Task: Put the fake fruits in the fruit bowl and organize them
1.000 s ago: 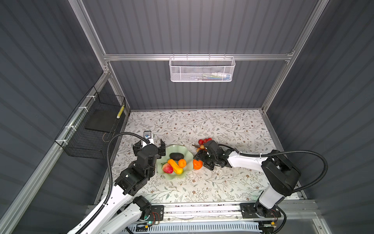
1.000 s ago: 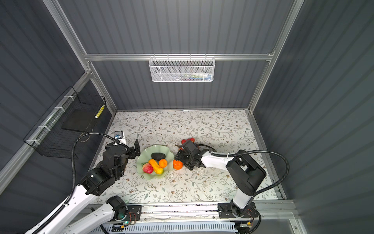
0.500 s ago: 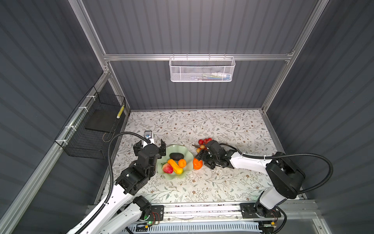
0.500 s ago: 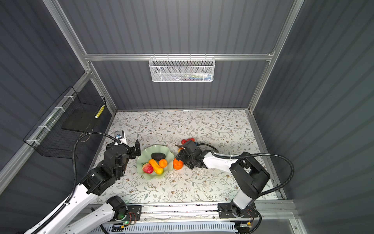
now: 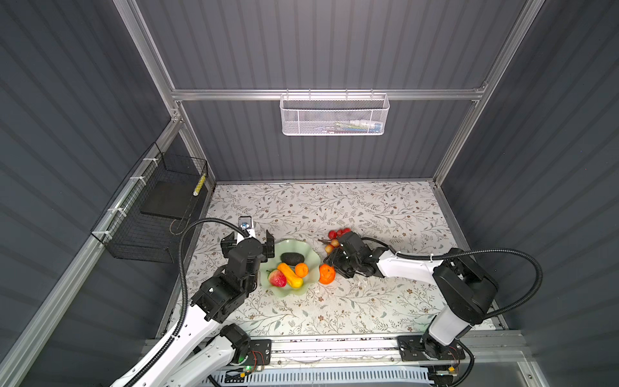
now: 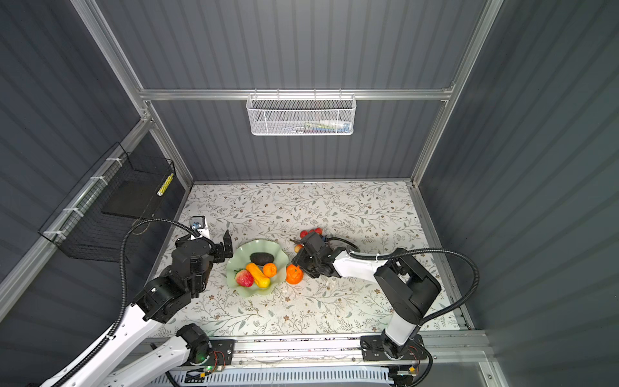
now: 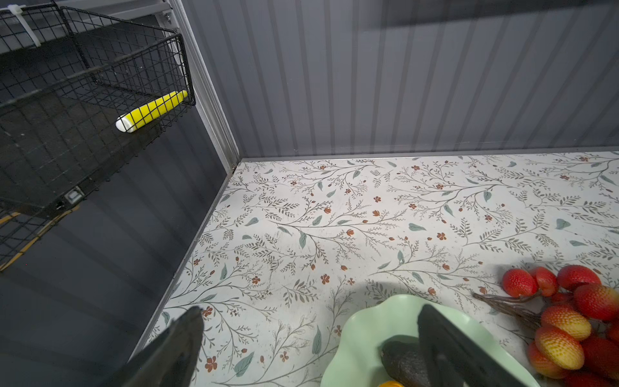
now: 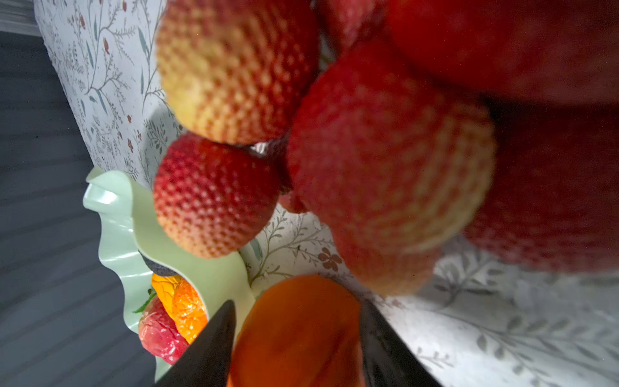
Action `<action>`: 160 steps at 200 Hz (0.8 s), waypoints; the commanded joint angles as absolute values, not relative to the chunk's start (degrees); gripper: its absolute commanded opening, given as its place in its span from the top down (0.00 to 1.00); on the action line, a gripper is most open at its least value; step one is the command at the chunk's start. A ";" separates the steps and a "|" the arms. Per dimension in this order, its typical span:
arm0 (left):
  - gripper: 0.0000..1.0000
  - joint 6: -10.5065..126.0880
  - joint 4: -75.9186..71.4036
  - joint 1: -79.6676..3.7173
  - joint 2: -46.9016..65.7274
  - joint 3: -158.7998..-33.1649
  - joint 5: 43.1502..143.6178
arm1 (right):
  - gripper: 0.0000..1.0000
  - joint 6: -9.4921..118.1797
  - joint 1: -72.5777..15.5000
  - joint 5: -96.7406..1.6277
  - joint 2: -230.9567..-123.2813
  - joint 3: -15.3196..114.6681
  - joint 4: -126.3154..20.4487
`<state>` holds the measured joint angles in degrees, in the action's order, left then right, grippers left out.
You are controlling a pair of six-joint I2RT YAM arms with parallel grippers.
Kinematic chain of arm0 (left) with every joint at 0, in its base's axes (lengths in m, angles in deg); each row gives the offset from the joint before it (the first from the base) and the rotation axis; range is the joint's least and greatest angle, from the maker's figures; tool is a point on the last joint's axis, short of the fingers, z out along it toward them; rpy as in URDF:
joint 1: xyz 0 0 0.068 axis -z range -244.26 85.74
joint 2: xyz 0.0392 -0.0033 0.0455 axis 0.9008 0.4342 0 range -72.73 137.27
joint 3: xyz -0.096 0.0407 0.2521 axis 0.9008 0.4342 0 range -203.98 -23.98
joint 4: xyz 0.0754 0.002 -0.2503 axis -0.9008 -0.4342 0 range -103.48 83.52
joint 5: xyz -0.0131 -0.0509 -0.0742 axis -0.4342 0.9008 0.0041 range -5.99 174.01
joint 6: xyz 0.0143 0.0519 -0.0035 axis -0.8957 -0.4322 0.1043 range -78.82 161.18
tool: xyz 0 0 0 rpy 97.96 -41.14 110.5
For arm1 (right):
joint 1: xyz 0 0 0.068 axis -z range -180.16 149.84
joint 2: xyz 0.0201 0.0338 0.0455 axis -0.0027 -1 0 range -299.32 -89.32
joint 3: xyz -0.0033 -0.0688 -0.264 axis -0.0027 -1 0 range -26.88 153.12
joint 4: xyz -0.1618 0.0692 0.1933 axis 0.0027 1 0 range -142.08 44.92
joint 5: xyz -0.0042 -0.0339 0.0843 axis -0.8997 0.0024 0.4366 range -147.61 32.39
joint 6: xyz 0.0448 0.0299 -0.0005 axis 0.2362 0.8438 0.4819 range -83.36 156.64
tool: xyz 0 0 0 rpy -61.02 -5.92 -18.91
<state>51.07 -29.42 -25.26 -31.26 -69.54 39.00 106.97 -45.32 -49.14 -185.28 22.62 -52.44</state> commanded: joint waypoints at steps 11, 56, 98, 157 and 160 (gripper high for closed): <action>0.00 51.12 -29.84 -25.42 -31.90 -69.33 38.29 | 0.53 105.62 -45.33 -51.47 -181.46 20.89 -50.05; 0.00 51.25 -29.60 -25.42 -31.92 -69.07 38.29 | 0.55 101.34 -45.33 -53.95 -174.31 19.36 -45.02; 0.00 51.29 -29.78 -25.42 -31.77 -69.25 38.40 | 0.22 94.61 -47.53 -54.33 -175.67 25.19 -36.20; 0.00 51.82 -30.58 -25.42 -33.14 -69.24 38.46 | 0.22 96.92 -48.58 -52.07 -181.75 26.05 -39.60; 0.00 51.82 -30.51 -25.42 -33.17 -69.23 38.50 | 0.22 97.00 -48.58 -52.00 -182.04 26.23 -39.69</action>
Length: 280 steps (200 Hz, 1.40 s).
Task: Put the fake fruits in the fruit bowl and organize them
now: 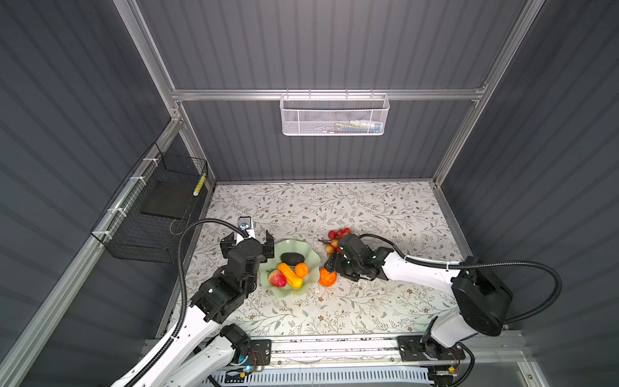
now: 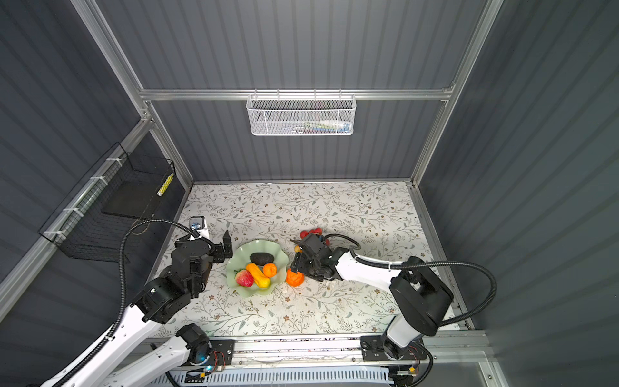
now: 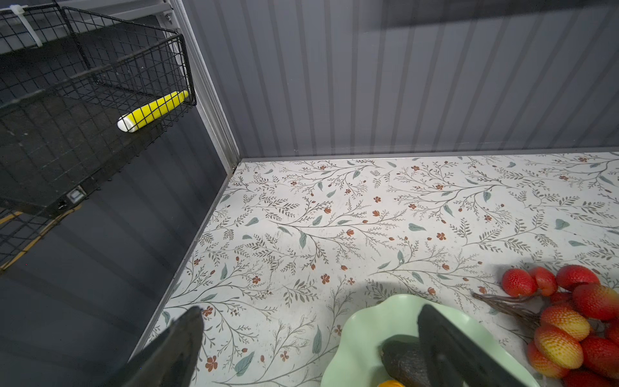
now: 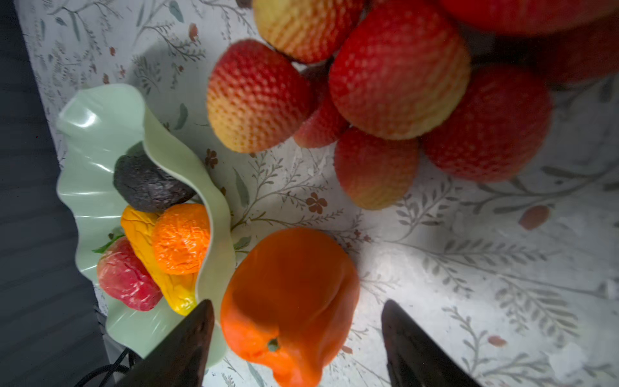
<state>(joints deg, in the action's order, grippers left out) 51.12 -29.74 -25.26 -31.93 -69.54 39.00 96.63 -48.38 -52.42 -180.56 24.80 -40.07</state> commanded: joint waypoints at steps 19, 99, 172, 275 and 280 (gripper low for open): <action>0.00 51.71 -30.32 -25.42 -33.36 -69.14 38.31 | 0.22 97.66 -48.67 -51.53 -183.88 27.23 -40.11; 0.00 51.73 -29.98 -25.42 -33.53 -68.79 38.22 | 0.39 100.89 -48.66 -51.23 -186.61 26.68 -42.21; 0.00 51.74 -29.58 -25.42 -33.27 -68.37 38.40 | 0.33 93.42 -48.56 -56.54 -177.49 27.16 -33.95; 0.00 52.08 -30.63 -25.42 -34.67 -68.97 38.20 | 0.11 68.20 -54.07 -55.95 -185.38 38.35 -18.58; 0.00 52.18 -30.67 -25.42 -34.82 -68.97 38.14 | 0.11 68.28 -54.16 -55.95 -185.79 38.63 -18.22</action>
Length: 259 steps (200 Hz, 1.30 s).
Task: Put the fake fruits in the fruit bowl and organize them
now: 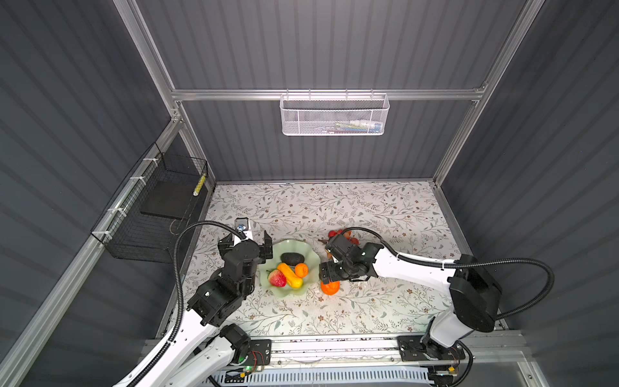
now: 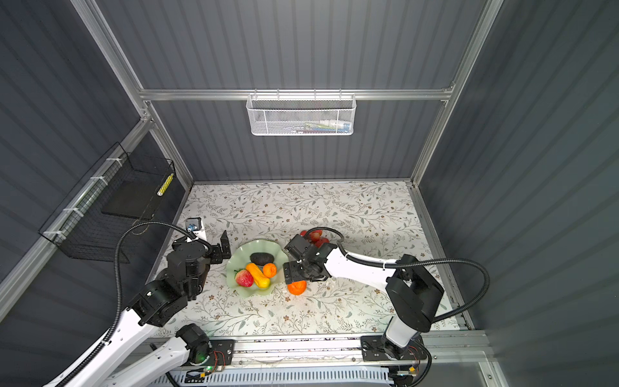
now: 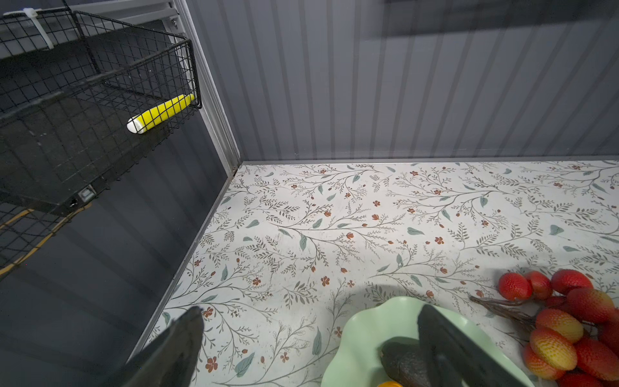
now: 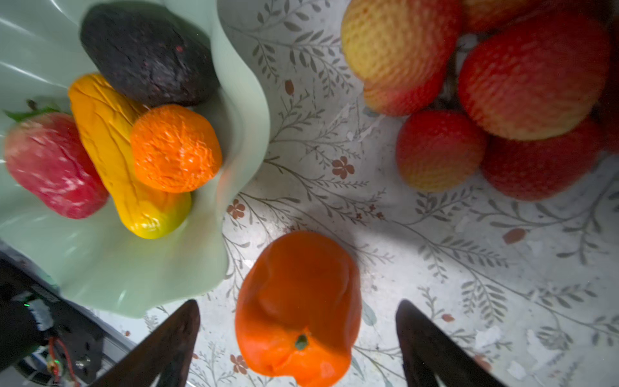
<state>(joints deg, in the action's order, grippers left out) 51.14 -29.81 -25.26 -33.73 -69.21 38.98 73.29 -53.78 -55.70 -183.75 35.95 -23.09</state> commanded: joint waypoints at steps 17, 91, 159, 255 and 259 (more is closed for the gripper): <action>0.00 52.28 -30.71 -25.42 -35.15 -68.86 38.16 | 0.12 68.30 -54.29 -55.70 -186.89 38.93 -18.13; 0.00 52.33 -30.57 -25.42 -35.46 -68.70 37.96 | 0.44 68.47 -54.14 -54.49 -191.92 41.43 -17.15; 0.00 52.53 -30.19 -25.42 -36.00 -68.17 37.61 | 0.62 67.34 -53.77 -60.33 -179.87 45.44 -11.68; 0.00 53.29 -31.24 -25.46 -37.56 -68.02 36.59 | 0.56 63.69 -57.87 -59.68 -203.16 73.81 -16.45; 0.00 53.41 -31.26 -25.42 -37.62 -68.01 36.48 | 0.56 63.71 -58.05 -59.78 -204.38 74.81 -16.16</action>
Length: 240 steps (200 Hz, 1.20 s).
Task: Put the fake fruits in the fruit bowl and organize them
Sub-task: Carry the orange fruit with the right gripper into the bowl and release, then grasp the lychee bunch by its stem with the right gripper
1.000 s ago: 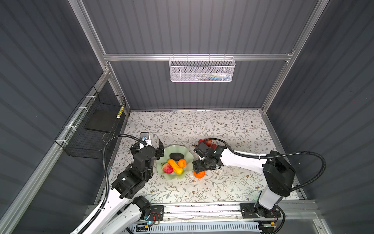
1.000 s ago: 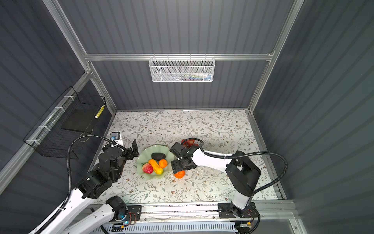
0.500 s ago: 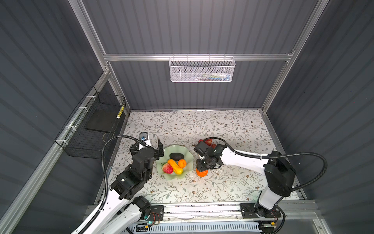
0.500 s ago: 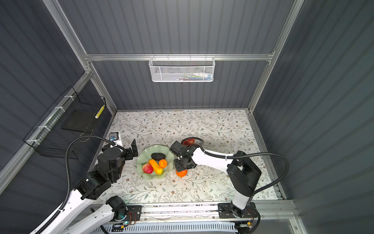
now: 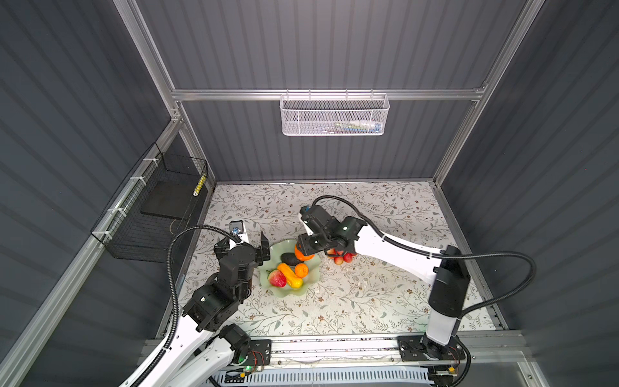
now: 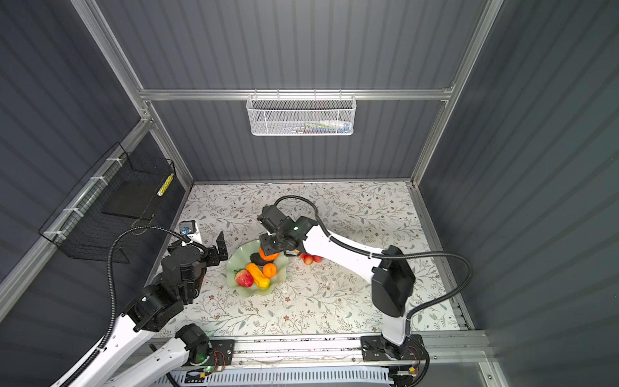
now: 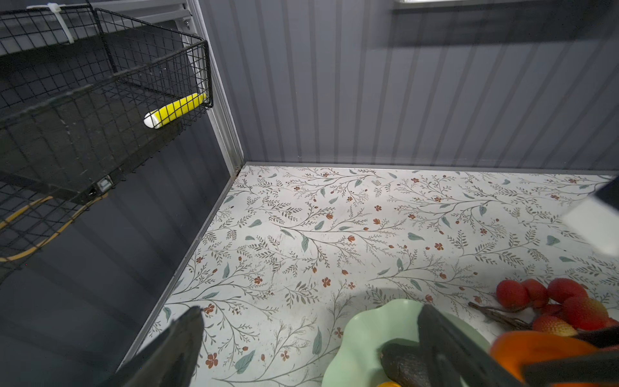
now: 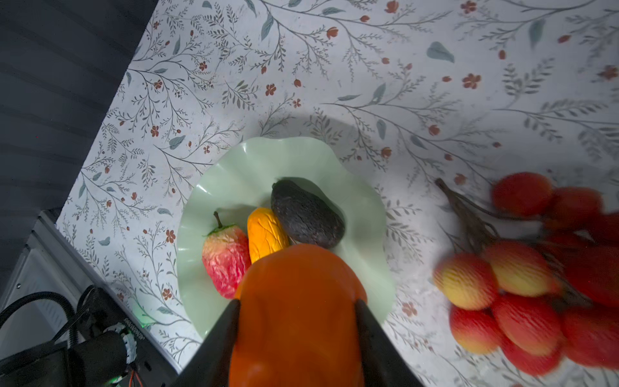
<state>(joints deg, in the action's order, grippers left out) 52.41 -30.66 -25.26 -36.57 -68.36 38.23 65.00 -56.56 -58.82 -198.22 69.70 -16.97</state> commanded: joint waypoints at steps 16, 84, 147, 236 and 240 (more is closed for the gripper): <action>0.00 53.40 -31.16 -25.42 -37.75 -67.91 36.38 | 0.51 63.58 -58.25 -59.75 -208.26 77.86 -14.87; 0.00 53.39 -30.47 -25.41 -38.10 -67.40 36.02 | 0.08 63.47 -57.08 -63.55 -199.75 75.28 -16.64; 0.00 53.16 -29.88 -25.42 -38.28 -67.03 35.84 | 0.01 64.97 -42.54 -65.88 -182.91 51.47 -17.28; 0.00 53.40 -31.13 -25.42 -38.10 -67.93 35.32 | 0.01 64.24 -34.07 -62.83 -191.66 45.25 -26.50; 0.00 53.41 -31.17 -25.42 -38.10 -67.93 35.23 | 0.01 64.40 -34.01 -62.85 -192.36 45.55 -27.00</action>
